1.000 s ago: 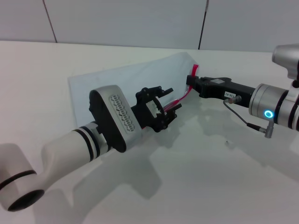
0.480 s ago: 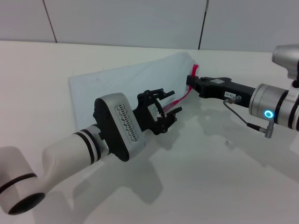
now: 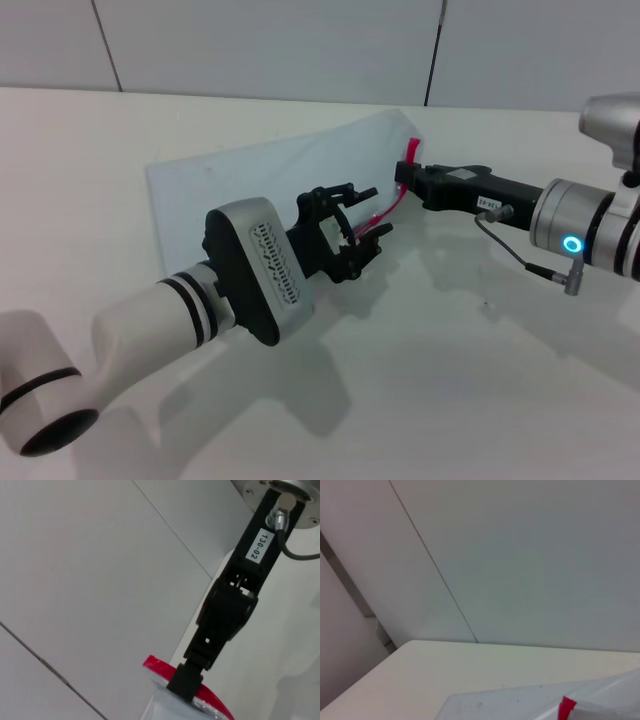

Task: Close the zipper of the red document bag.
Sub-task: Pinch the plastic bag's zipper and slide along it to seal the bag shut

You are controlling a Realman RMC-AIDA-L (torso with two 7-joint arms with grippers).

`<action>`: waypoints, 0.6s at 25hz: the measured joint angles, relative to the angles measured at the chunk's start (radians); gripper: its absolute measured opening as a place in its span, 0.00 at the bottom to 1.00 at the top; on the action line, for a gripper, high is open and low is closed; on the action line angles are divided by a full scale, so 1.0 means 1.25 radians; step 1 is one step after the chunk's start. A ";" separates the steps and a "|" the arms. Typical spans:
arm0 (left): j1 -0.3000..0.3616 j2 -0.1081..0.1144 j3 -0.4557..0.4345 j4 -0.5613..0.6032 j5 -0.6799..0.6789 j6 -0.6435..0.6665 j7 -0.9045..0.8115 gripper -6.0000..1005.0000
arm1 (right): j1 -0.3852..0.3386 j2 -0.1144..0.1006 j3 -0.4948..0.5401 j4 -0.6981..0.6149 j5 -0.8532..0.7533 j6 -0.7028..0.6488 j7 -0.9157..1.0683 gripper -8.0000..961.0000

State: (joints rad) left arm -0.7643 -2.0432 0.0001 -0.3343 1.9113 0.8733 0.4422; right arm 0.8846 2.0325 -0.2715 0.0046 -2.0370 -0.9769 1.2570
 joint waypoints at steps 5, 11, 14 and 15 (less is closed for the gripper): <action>-0.001 0.000 0.000 0.001 0.000 0.001 0.000 0.42 | 0.000 0.000 -0.005 0.002 0.000 -0.003 0.002 0.02; 0.000 0.000 0.000 0.002 -0.001 0.021 0.001 0.42 | 0.000 -0.001 -0.006 0.009 0.000 -0.003 0.003 0.02; 0.002 0.000 0.000 0.002 -0.001 0.022 0.001 0.42 | 0.000 -0.001 -0.006 0.009 0.000 -0.003 0.003 0.02; 0.003 0.000 0.000 0.002 -0.002 0.022 0.001 0.42 | 0.000 -0.001 -0.006 0.009 0.000 -0.003 0.003 0.02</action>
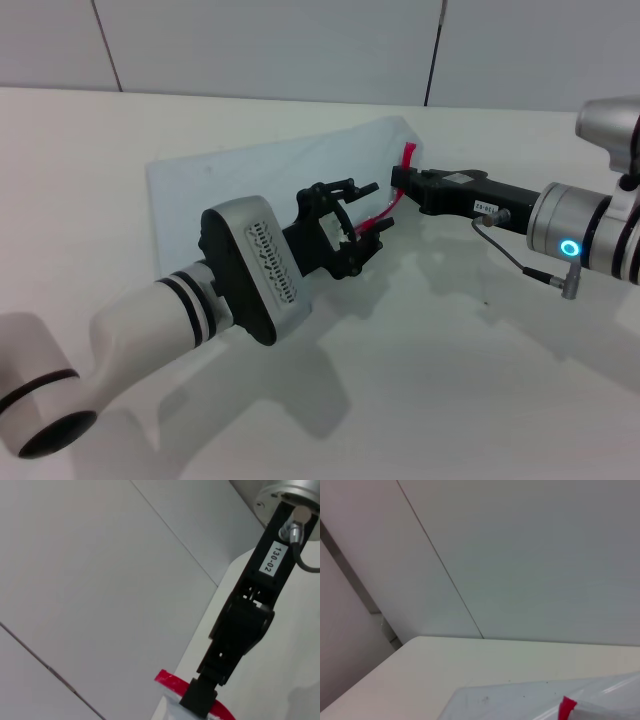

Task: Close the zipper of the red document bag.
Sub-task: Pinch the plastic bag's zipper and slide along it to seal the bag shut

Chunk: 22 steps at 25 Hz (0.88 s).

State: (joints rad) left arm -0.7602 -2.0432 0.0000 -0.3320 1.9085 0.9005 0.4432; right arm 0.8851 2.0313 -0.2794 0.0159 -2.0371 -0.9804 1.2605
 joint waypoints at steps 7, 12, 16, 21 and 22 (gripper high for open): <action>0.006 0.000 0.000 -0.003 0.000 0.000 -0.003 0.38 | 0.000 0.000 0.001 0.000 0.000 0.000 0.000 0.02; 0.011 -0.001 0.000 -0.012 0.001 0.000 0.000 0.35 | 0.000 0.000 0.001 0.000 0.000 0.001 0.000 0.02; 0.012 -0.001 0.000 -0.012 0.001 0.000 0.000 0.33 | 0.000 0.000 0.001 0.000 0.000 0.001 0.000 0.02; 0.012 -0.001 0.000 -0.012 0.001 0.000 0.000 0.29 | 0.000 0.000 0.001 0.000 0.000 0.001 0.000 0.02; 0.012 -0.001 0.000 -0.011 0.001 0.000 0.000 0.28 | 0.000 0.000 0.001 0.000 0.000 0.001 0.000 0.02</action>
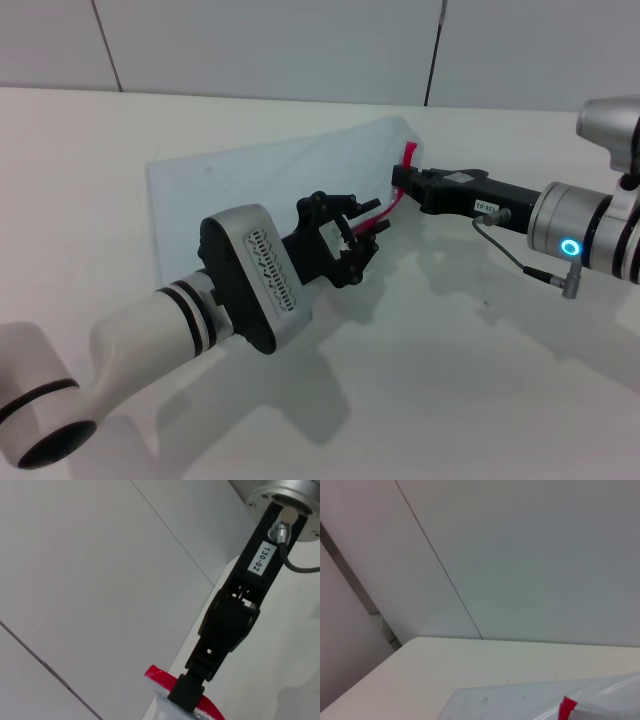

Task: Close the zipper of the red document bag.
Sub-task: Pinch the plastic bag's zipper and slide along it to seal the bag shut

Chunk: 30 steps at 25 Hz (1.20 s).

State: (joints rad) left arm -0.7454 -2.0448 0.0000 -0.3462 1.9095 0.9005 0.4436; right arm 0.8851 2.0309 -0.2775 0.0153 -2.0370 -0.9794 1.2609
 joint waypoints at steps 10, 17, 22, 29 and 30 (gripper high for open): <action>0.001 0.000 0.000 0.003 -0.002 0.000 0.000 0.14 | 0.000 0.000 0.000 0.000 0.000 -0.001 0.000 0.02; 0.001 0.000 0.000 0.005 0.000 0.000 0.000 0.12 | 0.000 0.000 0.000 0.000 0.000 -0.001 0.000 0.02; 0.001 0.000 0.000 0.005 0.000 0.000 0.000 0.10 | 0.000 0.000 -0.001 0.000 0.000 -0.001 -0.001 0.02; 0.001 0.000 0.000 0.005 -0.002 0.000 0.000 0.09 | 0.000 0.000 -0.001 0.000 0.000 -0.001 -0.002 0.02; 0.001 0.000 0.000 0.005 -0.002 0.000 0.000 0.09 | 0.000 0.000 -0.001 -0.001 0.000 -0.001 -0.002 0.02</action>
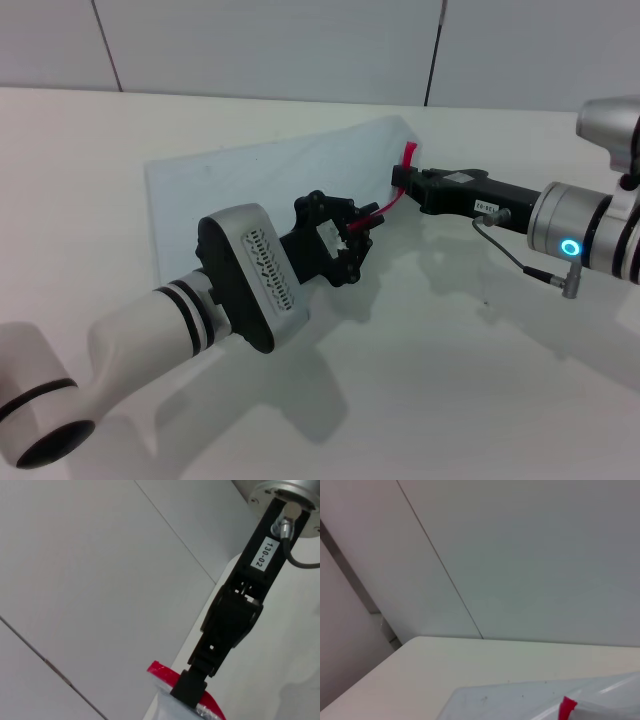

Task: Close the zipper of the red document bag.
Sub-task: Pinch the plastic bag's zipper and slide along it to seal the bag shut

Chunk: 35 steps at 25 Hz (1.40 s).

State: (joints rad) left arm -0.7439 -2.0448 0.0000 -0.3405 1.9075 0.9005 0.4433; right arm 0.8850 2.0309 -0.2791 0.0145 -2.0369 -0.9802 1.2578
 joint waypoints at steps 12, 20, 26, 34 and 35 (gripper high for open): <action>0.014 0.000 0.006 -0.005 0.002 0.000 0.000 0.10 | -0.049 -0.002 0.052 -0.042 0.010 0.000 0.001 0.02; 0.045 0.000 0.007 -0.006 0.002 0.000 0.000 0.11 | -0.106 -0.005 0.124 -0.094 0.010 -0.001 0.009 0.02; 0.066 0.000 0.008 -0.006 0.003 0.000 -0.003 0.12 | -0.137 -0.006 0.169 -0.124 0.011 -0.001 0.017 0.02; 0.102 0.000 0.007 -0.006 0.002 -0.008 -0.008 0.13 | -0.158 -0.006 0.196 -0.143 0.016 0.001 0.020 0.02; 0.106 0.000 0.007 -0.004 0.000 -0.009 -0.008 0.13 | -0.160 -0.006 0.196 -0.145 0.018 0.004 0.021 0.02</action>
State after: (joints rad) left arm -0.6113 -2.0443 0.0091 -0.3458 1.9078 0.8893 0.4331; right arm 0.6850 2.0232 -0.0341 -0.1669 -2.0142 -0.9752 1.2842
